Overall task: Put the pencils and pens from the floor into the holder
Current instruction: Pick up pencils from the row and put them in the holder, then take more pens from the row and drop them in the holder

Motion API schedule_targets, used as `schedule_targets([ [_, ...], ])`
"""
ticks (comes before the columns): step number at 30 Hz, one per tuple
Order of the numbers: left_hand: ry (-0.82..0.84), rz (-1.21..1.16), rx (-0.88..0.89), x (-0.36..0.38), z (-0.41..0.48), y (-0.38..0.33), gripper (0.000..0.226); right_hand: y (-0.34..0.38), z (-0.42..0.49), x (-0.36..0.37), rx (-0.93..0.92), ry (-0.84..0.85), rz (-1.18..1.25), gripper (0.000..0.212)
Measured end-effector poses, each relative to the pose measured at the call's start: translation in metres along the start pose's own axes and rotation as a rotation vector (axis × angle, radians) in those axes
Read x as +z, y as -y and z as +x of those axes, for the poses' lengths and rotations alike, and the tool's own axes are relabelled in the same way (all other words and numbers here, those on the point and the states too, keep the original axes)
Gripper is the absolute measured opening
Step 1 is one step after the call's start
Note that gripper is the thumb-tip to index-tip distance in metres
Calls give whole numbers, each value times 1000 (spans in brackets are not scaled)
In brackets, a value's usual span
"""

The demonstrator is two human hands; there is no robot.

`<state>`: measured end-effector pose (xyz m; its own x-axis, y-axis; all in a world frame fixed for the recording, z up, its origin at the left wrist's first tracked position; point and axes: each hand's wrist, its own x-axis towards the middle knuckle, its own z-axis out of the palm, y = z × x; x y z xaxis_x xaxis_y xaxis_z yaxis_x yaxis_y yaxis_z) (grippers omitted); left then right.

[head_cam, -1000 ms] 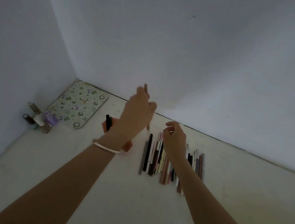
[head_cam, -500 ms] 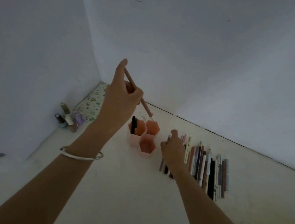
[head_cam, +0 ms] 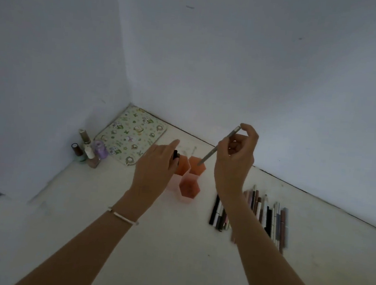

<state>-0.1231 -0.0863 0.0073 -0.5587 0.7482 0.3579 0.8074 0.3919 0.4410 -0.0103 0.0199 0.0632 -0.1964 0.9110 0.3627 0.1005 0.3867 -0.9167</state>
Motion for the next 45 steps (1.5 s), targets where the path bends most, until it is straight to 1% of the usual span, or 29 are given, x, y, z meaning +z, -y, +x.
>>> schedule_targets([
  [1,-39,14,2,1,-2,1,46,-4,-4,3,3,29,-21,35],
  [3,-103,-31,-52,-3,-4,5,45,-10,-12,9,3,90,-59,34],
  [7,-202,-244,-176,-19,1,10,42,-10,-19,17,-14,99,-62,32],
  [9,-228,-307,-220,-24,6,11,41,-8,-22,18,-10,106,-26,31],
  [11,-251,-350,-232,-26,9,12,41,-12,-26,19,15,148,-23,32],
  [14,-255,-379,-219,-26,11,8,39,-31,-37,21,65,255,-105,33],
  [16,-246,-385,-235,-25,11,-1,38,-42,-44,21,28,326,-217,31],
  [18,-245,-389,-236,-25,10,-12,37,-45,-43,16,-23,310,-274,33],
  [20,-260,-418,-217,-26,8,-28,33,-41,-30,5,-49,211,-235,33],
  [21,-249,-449,-199,-24,6,-41,29,-38,-19,-4,-53,147,-219,31],
  [22,-202,-487,-178,-24,3,-57,24,-34,-7,-14,-43,83,-209,31],
  [23,-103,-498,-151,-18,2,-75,19,-31,6,-26,-23,21,-199,32],
  [24,27,-436,-113,-4,0,-91,15,-28,17,-38,-2,-32,-187,34],
  [26,333,-226,-46,34,-7,-119,14,-26,30,-59,32,-89,-174,36],
  [27,454,-116,-46,54,-14,-128,15,-27,32,-68,45,-96,-175,36],
  [28,513,-23,-63,75,-19,-134,13,-29,33,-77,57,-97,-184,36],
  [29,518,54,-77,91,-23,-136,11,-32,31,-84,76,-93,-191,36],
  [31,554,157,-101,124,-32,-130,28,-41,26,-103,99,-79,-207,34],
  [32,576,179,-142,140,-36,-128,33,-47,24,-112,102,-69,-223,34],
  [33,550,209,-157,151,-36,-125,32,-51,21,-120,107,-62,-238,33],
  [34,565,212,-180,150,-35,-127,26,-57,18,-128,113,-55,-256,33],
  [35,564,201,-243,147,-31,-127,18,-61,15,-133,119,-51,-267,33],
  [36,550,207,-305,149,-27,-128,14,-65,13,-137,127,-47,-276,33],
  [37,558,223,-319,150,-25,-126,17,-68,11,-140,144,-44,-279,34],
  [38,534,215,-283,151,-23,-121,21,-71,9,-141,165,-40,-277,34],
  [41,591,72,-260,128,-6,-120,30,-73,7,-135,194,-36,-257,34],
  [43,599,-115,-288,94,16,-129,36,-74,8,-126,204,-24,-272,31],
  [44,524,-244,-298,72,28,-133,35,-75,9,-119,211,13,-293,28],
  [45,415,-375,-299,46,41,-138,33,-78,10,-110,237,76,-330,25],
])
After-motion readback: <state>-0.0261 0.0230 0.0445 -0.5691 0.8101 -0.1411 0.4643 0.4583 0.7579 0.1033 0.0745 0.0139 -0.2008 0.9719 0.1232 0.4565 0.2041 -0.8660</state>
